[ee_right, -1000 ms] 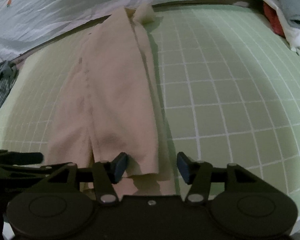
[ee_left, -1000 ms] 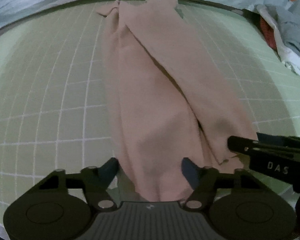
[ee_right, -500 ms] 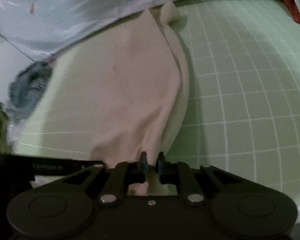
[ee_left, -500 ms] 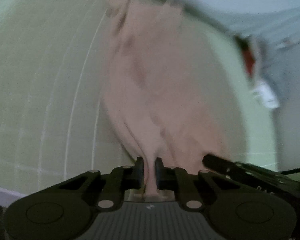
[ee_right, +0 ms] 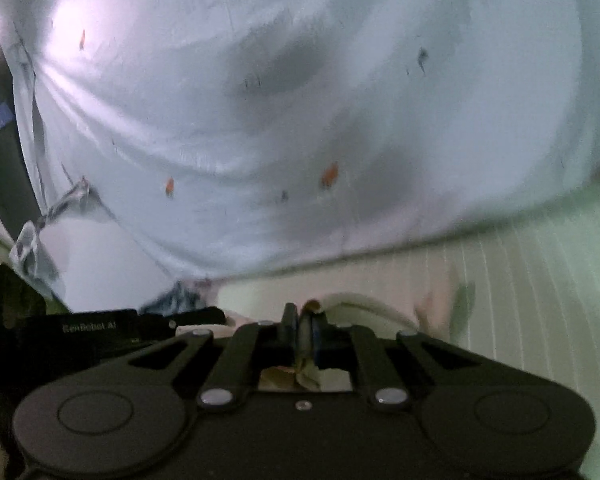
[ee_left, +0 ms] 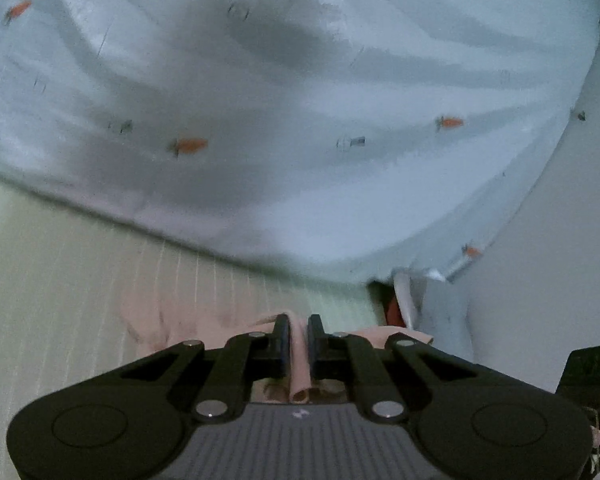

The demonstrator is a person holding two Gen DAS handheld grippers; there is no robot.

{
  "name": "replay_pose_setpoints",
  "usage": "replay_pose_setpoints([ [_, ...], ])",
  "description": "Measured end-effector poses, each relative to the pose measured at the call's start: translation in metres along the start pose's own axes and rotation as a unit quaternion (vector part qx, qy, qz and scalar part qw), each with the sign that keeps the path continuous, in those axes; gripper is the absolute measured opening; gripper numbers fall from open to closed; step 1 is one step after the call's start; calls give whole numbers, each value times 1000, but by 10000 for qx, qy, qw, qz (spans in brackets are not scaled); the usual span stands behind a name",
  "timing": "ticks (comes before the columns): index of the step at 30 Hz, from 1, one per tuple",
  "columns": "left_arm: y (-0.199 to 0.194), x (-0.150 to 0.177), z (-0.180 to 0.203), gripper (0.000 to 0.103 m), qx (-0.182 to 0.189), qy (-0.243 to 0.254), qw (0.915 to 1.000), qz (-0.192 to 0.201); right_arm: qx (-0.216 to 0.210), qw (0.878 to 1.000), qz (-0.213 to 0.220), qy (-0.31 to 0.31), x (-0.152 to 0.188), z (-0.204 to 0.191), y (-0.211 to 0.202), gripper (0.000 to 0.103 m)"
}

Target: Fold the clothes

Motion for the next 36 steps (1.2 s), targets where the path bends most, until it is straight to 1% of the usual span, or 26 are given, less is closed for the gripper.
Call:
replay_pose_setpoints([
  [4, 16, -27, -4, 9, -288, 219, 9992, 169, -81, 9998, 153, -53, -27, -5, 22, 7],
  [8, 46, -33, -22, 9, -488, 115, 9987, 50, 19, 9999, 154, 19, -37, 5, 50, 7],
  [10, 62, -26, -32, 10, -622, 98, 9980, -94, 134, 9998, 127, 53, -38, 14, 64, 7],
  [13, 92, -8, -51, 10, -798, 4, 9961, -383, 340, 9993, -40, 161, -31, 36, 86, 7],
  [15, 109, 3, -66, 9, -781, -204, 9949, -603, 489, 9984, -173, 246, -25, 53, 101, 7],
  [18, 139, 15, -89, 9, -928, -438, 9902, -948, 687, 9960, -373, 438, -17, 75, 129, 7],
  [21, 159, 22, -110, 9, -1097, -526, 9858, -1158, 839, 9928, -586, 630, -11, 95, 158, 7],
  [24, 183, 35, -132, 9, -1378, -611, 9790, -1371, 1061, 9902, -786, 465, -6, 109, 191, 7],
  [25, 193, 42, -142, 9, -1487, -675, 9752, -1492, 1140, 9888, -853, 452, -3, 115, 202, 7],
  [27, 209, 54, -156, 9, -1573, -863, 9695, -1670, 1313, 9843, -1043, 559, 6, 131, 223, 8],
  [29, 224, 68, -167, 9, -1660, -937, 9645, -1830, 1485, 9786, -1240, 703, 17, 147, 242, 8],
  [30, 231, 74, -170, 9, -1701, -938, 9623, -1902, 1565, 9757, -1324, 773, 24, 154, 250, 8],
  [32, 239, 78, -173, 9, -1747, -873, 9611, -1955, 1676, 9712, -1442, 886, 37, 167, 262, 8],
  [35, 250, 84, -178, 10, -1817, -775, 9590, -2033, 1651, 9717, -1424, 912, 44, 173, 267, 8],
  [36, 249, 81, -178, 10, -1835, -793, 9581, -2053, 1666, 9719, -1432, 852, 43, 173, 269, 9],
])
Point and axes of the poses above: each gripper's, at about its wrist camera, not at the fingertips, and y roughly the way its jaws point, z to its right, x to its underside, the point moved 5 cm from there along y, roughly the way its jaws point, and after that the axes turned 11 degrees about y, right-handed, at the moved point
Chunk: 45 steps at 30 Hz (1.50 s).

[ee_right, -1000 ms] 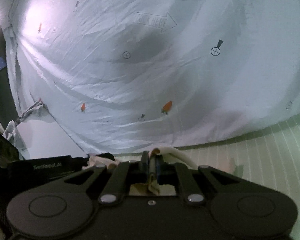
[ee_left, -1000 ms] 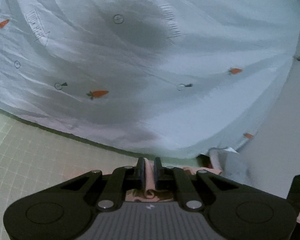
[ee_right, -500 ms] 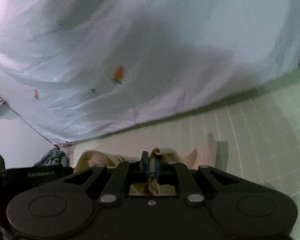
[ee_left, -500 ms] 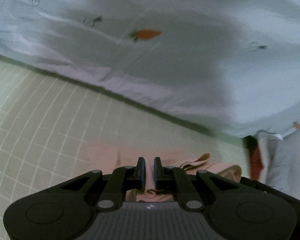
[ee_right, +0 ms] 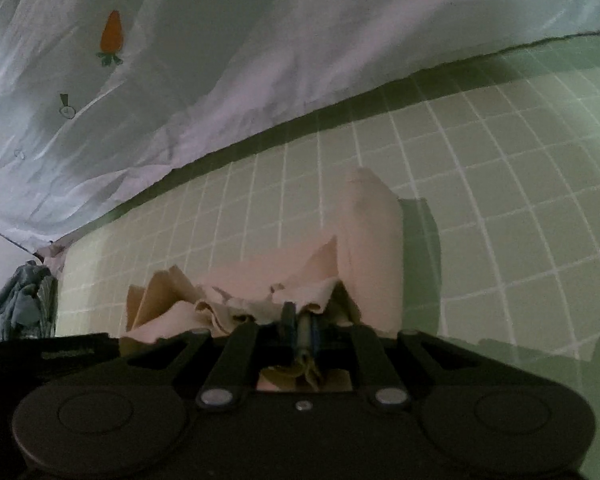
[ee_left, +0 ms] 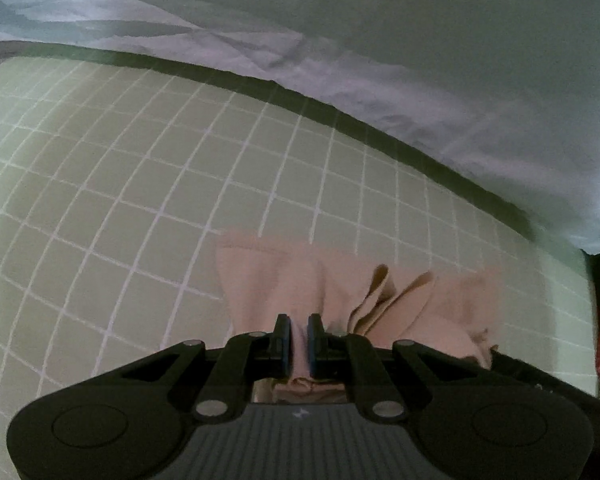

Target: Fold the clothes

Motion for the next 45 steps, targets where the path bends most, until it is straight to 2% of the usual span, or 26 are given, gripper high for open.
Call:
replay_pose_setpoints([
  [2, -4, -5, 1, 10, -22, -32, 10000, -26, 56, 9999, -46, -137, -6, -2, 2, 13],
  [4, -13, -18, 1, 10, -80, -50, 9998, 165, 71, 9999, 92, -78, -22, -6, -5, 17],
  [6, -29, -31, 0, 18, -64, -110, 9986, 507, 72, 9993, 374, -44, -40, -11, -17, 19],
  [8, -50, -40, -4, 48, 17, -234, 9957, 891, 76, 9965, 800, -239, -55, -20, -36, 32],
  [9, -58, -41, -6, 57, 44, -270, 9945, 1008, 110, 9946, 968, -361, -59, -23, -46, 36],
  [10, -66, -41, -8, 70, 71, -306, 9932, 1123, 145, 9923, 1135, -482, -63, -26, -57, 45],
  [11, -69, -38, -10, 75, 108, -304, 9929, 1146, 183, 9904, 1238, -581, -65, -27, -65, 56],
  [12, -69, -30, -11, 76, 117, -299, 9940, 1049, 229, 9898, 1257, -630, -62, -25, -70, 61],
  [13, -68, -23, -13, 80, 126, -293, 9950, 951, 275, 9908, 1183, -596, -56, -21, -71, 71],
  [14, -62, -13, -14, 81, 104, -293, 9964, 786, 320, 9926, 1050, -513, -47, -15, -68, 77],
  [18, -35, 32, -13, 81, 136, -236, 9996, 61, 498, 9973, 515, -182, -11, 7, -59, 77],
  [21, -23, 54, -12, 81, 186, -262, 9993, -197, 519, 9980, 253, -261, 12, 11, -46, 77],
  [25, -15, 57, -13, 81, 340, -392, 9985, -155, 528, 9978, 19, -389, 35, 15, -31, 77],
  [31, -4, 49, -12, 77, 600, -527, 9968, -7, 401, 9984, 184, -349, 25, 13, -13, 78],
  [33, 1, 46, -10, 67, 746, -571, 9956, 34, 309, 9985, 220, -405, 20, 11, -6, 71],
  [35, 3, 44, -11, 54, 889, -723, 9934, 68, 195, 9991, 194, -331, 16, 9, -1, 47],
  [36, 3, 44, -12, 48, 943, -792, 9924, 56, 166, 9993, 180, -272, 15, 8, 0, 42],
  [37, 1, 45, -12, 39, 1020, -868, 9910, 55, 158, 9995, 167, -207, 15, 8, 0, 30],
  [38, -1, 45, -13, 32, 1098, -944, 9894, 54, 149, 9996, 167, -188, 15, 7, -2, 24],
  [40, -11, 50, -13, 27, 1285, -939, 9872, 105, 123, 9995, 187, -220, 19, 4, -11, 18],
  [45, -40, 76, -7, 24, 1481, -792, 9858, 49, 207, 9995, 220, -55, 45, 1, -43, 17],
])
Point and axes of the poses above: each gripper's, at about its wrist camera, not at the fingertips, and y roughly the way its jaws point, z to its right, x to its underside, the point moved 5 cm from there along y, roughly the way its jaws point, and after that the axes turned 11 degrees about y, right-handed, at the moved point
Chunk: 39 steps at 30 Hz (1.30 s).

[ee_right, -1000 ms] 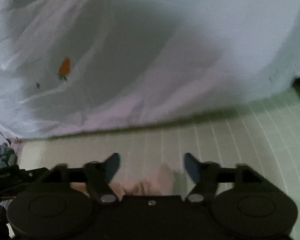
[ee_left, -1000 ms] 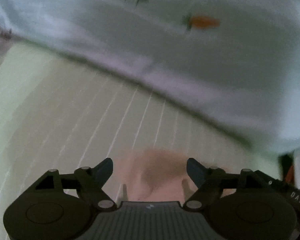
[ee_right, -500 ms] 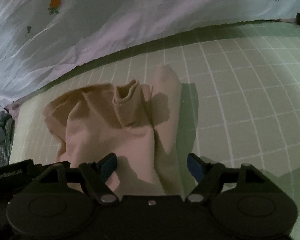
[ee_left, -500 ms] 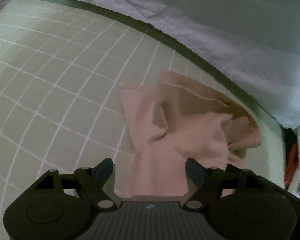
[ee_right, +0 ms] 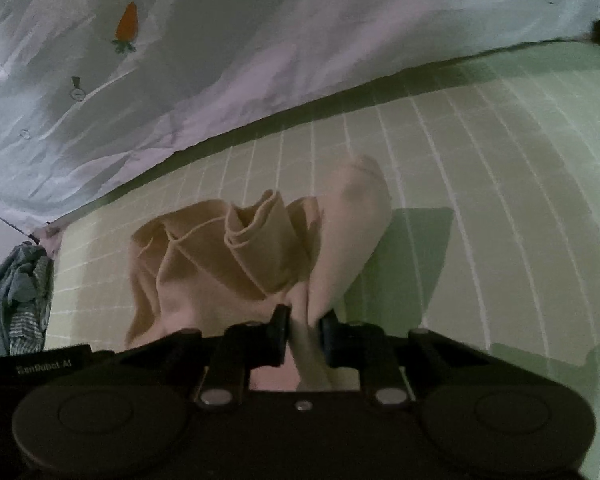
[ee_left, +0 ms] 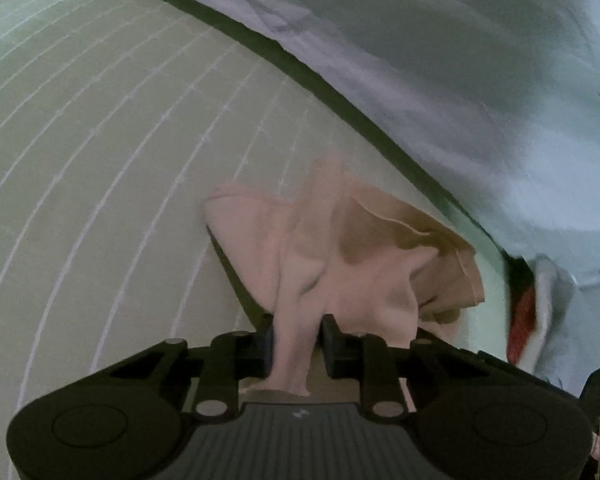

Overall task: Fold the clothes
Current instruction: 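Lift the folded sweater with both grippers and carry it toward the clothes stack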

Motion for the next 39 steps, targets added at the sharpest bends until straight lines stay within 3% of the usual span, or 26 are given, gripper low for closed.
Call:
replay_pose_setpoints([
  [7, -34, 49, 23, 24, 180, 611, 9978, -184, 371, 9992, 120, -87, 58, -5, -49, 17],
  [12, -43, 76, 47, 24, 365, 1097, 9928, -324, 593, 9975, 334, 177, 91, 8, -84, 17],
  [18, -41, 122, 101, 24, 541, 1813, 9808, -476, 753, 9923, 632, 754, 121, 57, -137, 17],
  [22, -27, 148, 152, 23, 552, 2125, 9743, -510, 772, 9891, 717, 1029, 124, 99, -162, 17],
  [26, -5, 163, 212, 23, 568, 2162, 9742, -313, 658, 9904, 769, 942, 104, 144, -186, 16],
  [31, 29, 174, 299, 23, 850, 2161, 9727, 21, 548, 9911, 1027, 647, 47, 213, -227, 16],
  [34, 58, 166, 362, 23, 1176, 2019, 9723, 21, 609, 9864, 1429, 534, 0, 256, -258, 16],
  [39, 77, 124, 463, 23, 1660, 2296, 9578, 486, 643, 9719, 2245, 308, -82, 294, -313, 16],
])
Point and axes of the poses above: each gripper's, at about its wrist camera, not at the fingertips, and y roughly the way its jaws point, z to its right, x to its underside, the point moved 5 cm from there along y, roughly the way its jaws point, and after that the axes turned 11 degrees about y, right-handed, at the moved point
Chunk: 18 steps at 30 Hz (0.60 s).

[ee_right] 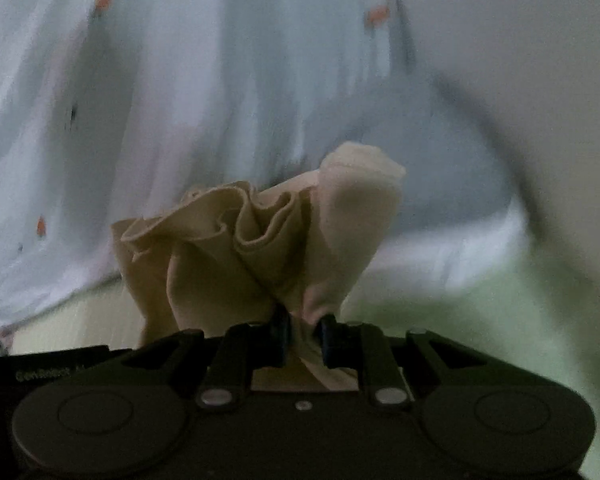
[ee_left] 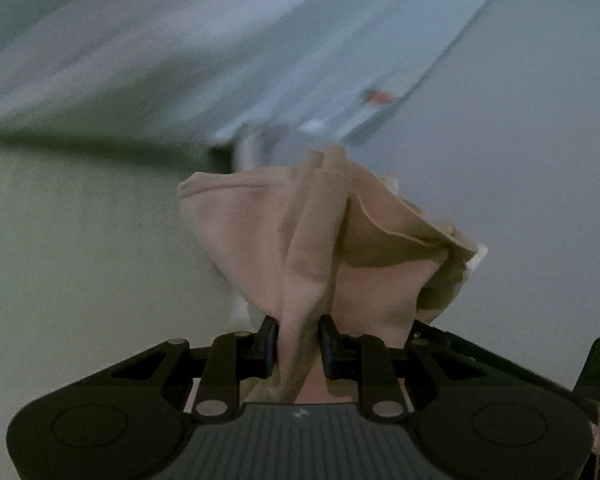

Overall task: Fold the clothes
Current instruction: 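Lift the folded sweater with both grippers and carry it toward the clothes stack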

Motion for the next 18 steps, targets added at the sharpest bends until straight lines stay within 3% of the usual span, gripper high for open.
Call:
replay_pose_setpoints([
  [5, 49, -88, 34, 23, 293, 378, 9973, 551, -48, 9958, 895, -198, -105, 20, 10, 16],
  [7, 66, -114, 43, 24, 241, 573, 9953, 740, -63, 9926, 1180, -282, -144, 23, 22, 16],
  [9, 99, -129, 34, 28, -113, 523, 9962, 693, 53, 9909, 1290, -376, -176, 27, 45, 18],
  [10, 115, -136, 29, 29, -291, 497, 9961, 668, 217, 9901, 1339, -353, -185, 32, 60, 27],
  [11, 132, -135, 19, 29, -567, 508, 9959, 478, 422, 9889, 1392, -308, -191, 39, 76, 50],
  [13, 161, -129, -4, 28, -1108, 519, 9924, 112, 870, 9856, 1432, -214, -200, 53, 107, 69],
  [15, 158, -121, -19, 31, -1237, 495, 9909, 177, 1310, 9842, 1186, -114, -194, 64, 129, 59],
  [17, 151, -119, -25, 48, -1323, 530, 9890, 400, 1159, 9850, 1276, -61, -180, 65, 129, 58],
  [18, 154, -123, -27, 49, -1350, 616, 9879, 458, 991, 9859, 1345, -103, -175, 65, 129, 58],
])
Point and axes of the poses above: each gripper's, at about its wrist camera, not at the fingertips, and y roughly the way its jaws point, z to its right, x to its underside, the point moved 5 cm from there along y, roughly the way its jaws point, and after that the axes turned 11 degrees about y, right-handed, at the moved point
